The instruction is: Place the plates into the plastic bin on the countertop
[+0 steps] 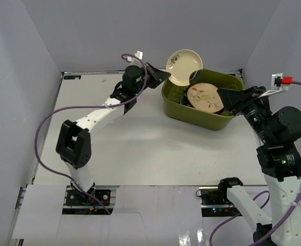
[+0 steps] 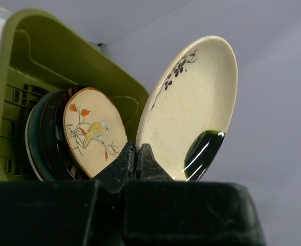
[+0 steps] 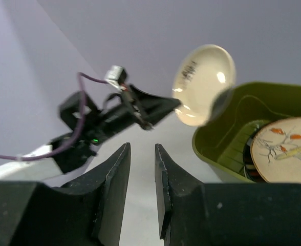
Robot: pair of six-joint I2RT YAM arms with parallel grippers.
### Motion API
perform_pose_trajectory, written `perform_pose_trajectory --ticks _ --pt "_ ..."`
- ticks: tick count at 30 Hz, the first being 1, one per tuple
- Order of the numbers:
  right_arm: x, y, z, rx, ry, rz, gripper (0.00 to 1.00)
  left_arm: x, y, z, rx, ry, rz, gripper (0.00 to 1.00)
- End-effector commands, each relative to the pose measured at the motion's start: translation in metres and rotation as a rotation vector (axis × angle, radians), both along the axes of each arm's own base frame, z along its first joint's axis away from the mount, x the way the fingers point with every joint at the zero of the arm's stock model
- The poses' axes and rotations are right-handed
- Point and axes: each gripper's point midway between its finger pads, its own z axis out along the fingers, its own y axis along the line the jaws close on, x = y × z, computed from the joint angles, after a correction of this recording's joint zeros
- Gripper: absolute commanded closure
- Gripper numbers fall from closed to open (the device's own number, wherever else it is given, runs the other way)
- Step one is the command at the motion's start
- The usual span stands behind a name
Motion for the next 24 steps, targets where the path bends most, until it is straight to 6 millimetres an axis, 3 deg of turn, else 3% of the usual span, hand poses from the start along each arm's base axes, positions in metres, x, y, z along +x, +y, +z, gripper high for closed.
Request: perform_pose_trajectory --ticks 1,2,3,4,5,6,8,9,11,12,13,18,24 --pt "-0.015 0.0 0.03 0.024 -0.073 0.016 0.68 0.0 -0.048 -0.01 0.022 0.029 -0.022 1.0" --pt "-0.014 0.001 0.026 0.022 -0.064 0.017 0.68 0.007 -0.064 -0.035 0.058 0.058 -0.031 1.0" --pt "-0.013 0.0 0.024 0.02 -0.06 0.014 0.68 0.011 -0.076 -0.017 0.044 0.031 -0.032 1.0" --pt "-0.013 0.0 0.021 0.018 -0.056 0.012 0.69 0.007 -0.091 -0.025 0.067 0.045 -0.052 1.0" --pt "-0.012 0.0 0.015 0.013 -0.048 0.008 0.68 0.012 -0.106 -0.049 0.111 0.058 -0.059 1.0" --pt "-0.011 -0.001 0.013 0.008 -0.047 0.008 0.68 0.012 -0.119 -0.031 0.1 0.025 -0.054 1.0" --pt "-0.012 0.0 0.008 0.004 -0.041 0.01 0.68 0.016 -0.139 -0.06 0.146 0.06 -0.07 1.0" --pt "-0.012 0.0 0.007 -0.001 -0.04 0.01 0.68 0.014 -0.149 -0.051 0.147 0.047 -0.077 1.0" --pt "-0.013 0.001 0.004 -0.003 -0.032 0.017 0.68 0.014 -0.162 -0.061 0.172 0.062 -0.092 1.0" --pt "-0.013 0.001 0.002 -0.004 -0.029 0.019 0.68 0.019 -0.169 -0.081 0.193 0.084 -0.095 1.0" --pt "-0.015 0.001 0.002 -0.003 -0.035 0.022 0.68 0.019 -0.174 -0.078 0.193 0.08 -0.101 1.0" --pt "-0.013 0.001 -0.006 -0.007 -0.021 0.02 0.68 0.028 -0.173 -0.105 0.228 0.119 -0.042 1.0" --pt "-0.01 0.002 -0.01 -0.008 -0.016 0.02 0.68 0.04 -0.164 -0.119 0.286 0.118 0.013 0.99"
